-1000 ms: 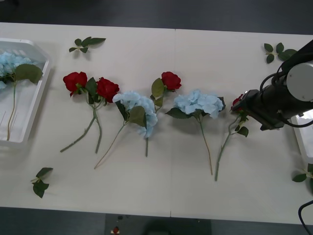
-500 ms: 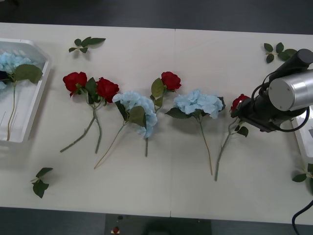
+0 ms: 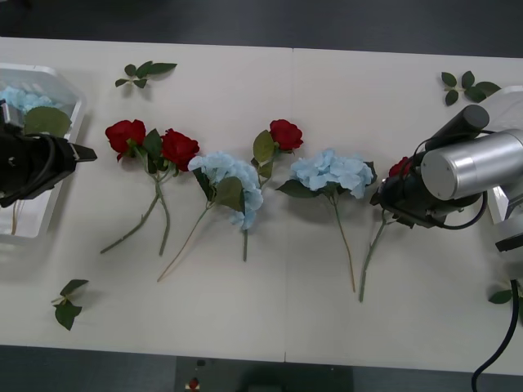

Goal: Put the red flowers into the right box and the blue flowers into the left box

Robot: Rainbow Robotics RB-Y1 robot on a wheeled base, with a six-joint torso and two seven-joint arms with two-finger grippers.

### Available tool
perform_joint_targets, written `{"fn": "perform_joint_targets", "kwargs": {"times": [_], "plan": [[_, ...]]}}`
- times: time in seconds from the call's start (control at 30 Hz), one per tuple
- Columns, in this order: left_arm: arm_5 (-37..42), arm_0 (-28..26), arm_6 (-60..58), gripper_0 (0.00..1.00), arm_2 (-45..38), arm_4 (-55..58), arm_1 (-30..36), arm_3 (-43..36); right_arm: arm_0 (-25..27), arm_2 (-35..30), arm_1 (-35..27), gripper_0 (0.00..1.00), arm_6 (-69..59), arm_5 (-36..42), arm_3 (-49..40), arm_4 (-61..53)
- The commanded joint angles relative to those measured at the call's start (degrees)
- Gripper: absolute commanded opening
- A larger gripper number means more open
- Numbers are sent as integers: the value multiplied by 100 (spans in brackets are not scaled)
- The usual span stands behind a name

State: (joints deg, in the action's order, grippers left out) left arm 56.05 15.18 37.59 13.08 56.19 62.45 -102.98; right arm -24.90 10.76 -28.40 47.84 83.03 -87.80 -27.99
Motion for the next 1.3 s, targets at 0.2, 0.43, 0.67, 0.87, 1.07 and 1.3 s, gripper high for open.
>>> {"fn": "perform_joint_targets", "kwargs": {"times": [0.2,0.43,0.67,0.87,1.07,1.3], "plan": [[20,943,-841,100,986,-820,-409,621,-103,40,221,100,191,-59,97,268],[20,1514,-893,100,1522,-855,-699,1184,-94,93,282,100,182,-129,193,330],[-94,2112,-920,100,1926,-987,-1077,1878,-94,163,308,100,173,-305,299,321],[-323,2455,-911,100,2067,-1092,-1411,2546,-94,198,317,20,164,-305,307,365],[-578,2841,-946,100,2524,-1136,-1648,3109,-94,207,317,0,120,-314,316,347],[-621,2947,-911,100,2875,-1189,-1718,3276,-94,207,300,0,85,-296,307,365]]}}
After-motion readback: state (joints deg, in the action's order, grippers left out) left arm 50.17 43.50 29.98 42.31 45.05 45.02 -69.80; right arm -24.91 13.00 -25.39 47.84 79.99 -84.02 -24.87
